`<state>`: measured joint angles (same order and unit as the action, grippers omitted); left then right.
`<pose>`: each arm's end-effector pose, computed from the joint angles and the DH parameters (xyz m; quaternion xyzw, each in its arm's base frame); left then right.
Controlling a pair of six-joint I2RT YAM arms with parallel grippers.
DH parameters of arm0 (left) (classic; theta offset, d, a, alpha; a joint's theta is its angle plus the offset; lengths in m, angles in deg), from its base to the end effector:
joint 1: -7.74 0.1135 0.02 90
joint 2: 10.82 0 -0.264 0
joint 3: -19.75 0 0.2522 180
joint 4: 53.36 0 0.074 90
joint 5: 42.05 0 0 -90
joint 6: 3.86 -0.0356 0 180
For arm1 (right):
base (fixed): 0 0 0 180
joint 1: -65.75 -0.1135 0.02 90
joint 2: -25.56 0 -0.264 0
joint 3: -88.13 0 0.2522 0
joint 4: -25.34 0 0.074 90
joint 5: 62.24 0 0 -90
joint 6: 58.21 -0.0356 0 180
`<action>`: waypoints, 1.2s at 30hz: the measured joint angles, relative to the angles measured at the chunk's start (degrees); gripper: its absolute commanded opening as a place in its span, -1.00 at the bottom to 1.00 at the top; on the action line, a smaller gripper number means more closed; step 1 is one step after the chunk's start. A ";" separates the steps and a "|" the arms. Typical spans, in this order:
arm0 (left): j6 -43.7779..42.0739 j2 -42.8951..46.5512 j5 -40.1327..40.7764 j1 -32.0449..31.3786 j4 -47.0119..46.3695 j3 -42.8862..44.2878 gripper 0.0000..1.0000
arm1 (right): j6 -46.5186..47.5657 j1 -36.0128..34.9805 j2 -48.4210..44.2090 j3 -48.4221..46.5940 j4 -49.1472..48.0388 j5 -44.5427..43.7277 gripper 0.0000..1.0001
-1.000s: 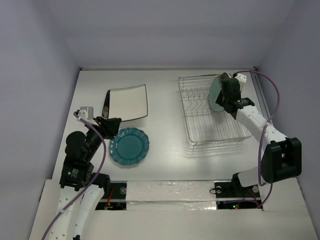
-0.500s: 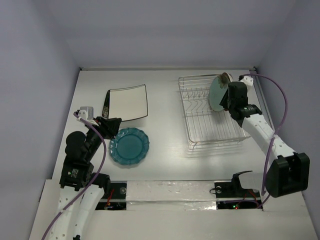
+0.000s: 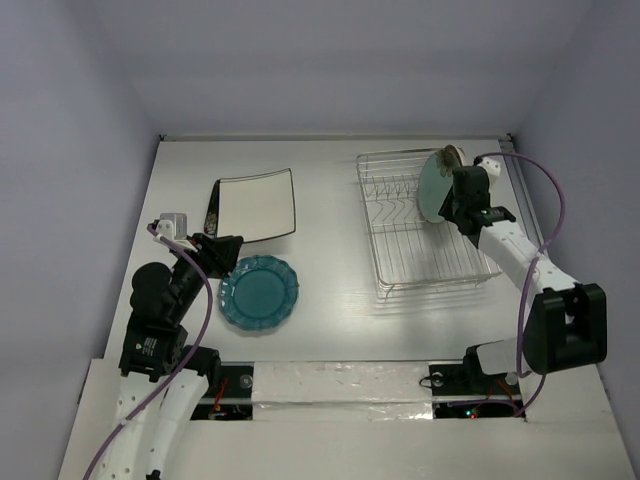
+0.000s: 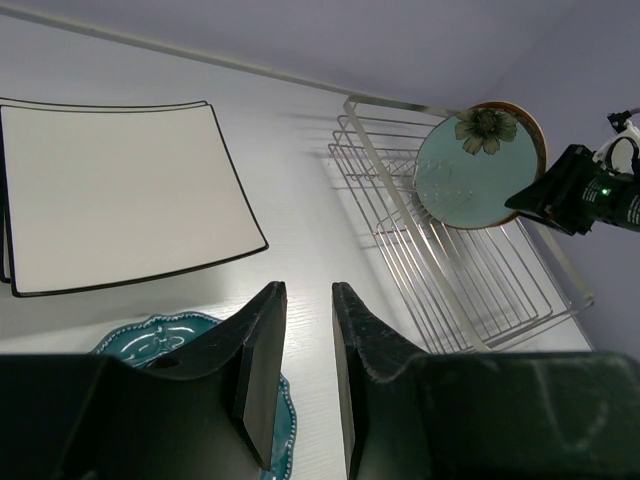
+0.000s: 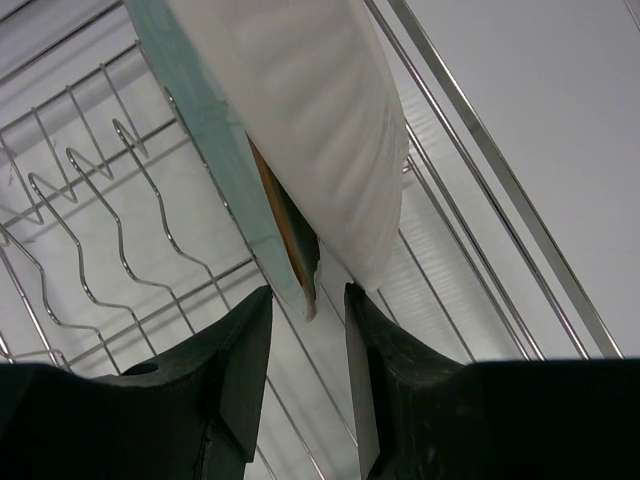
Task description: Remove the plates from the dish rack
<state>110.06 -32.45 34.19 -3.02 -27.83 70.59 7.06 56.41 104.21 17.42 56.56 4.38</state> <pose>0.0997 -0.0276 0.3409 0.0090 0.6847 -0.2941 0.6669 0.2989 0.0348 0.2701 0.2046 0.8648 -0.0518 0.4555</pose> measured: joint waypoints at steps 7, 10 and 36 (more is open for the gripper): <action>0.00 0.00 0.00 0.00 0.00 0.00 -0.55 | 0.63 0.00 4.61 -2.32 -1.73 -0.52 -0.18; 0.00 0.00 0.00 0.00 0.00 0.00 -0.55 | 1.09 -0.09 6.38 -2.89 -2.34 -1.42 -0.24; 0.00 0.61 -0.83 0.00 0.00 0.00 -0.52 | 9.51 -5.73 -4.17 -10.88 12.85 -10.58 -1.00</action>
<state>110.06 -31.83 33.36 -3.02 -27.83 70.59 16.57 50.68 100.04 6.54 69.41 -6.20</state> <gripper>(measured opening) 0.240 0.129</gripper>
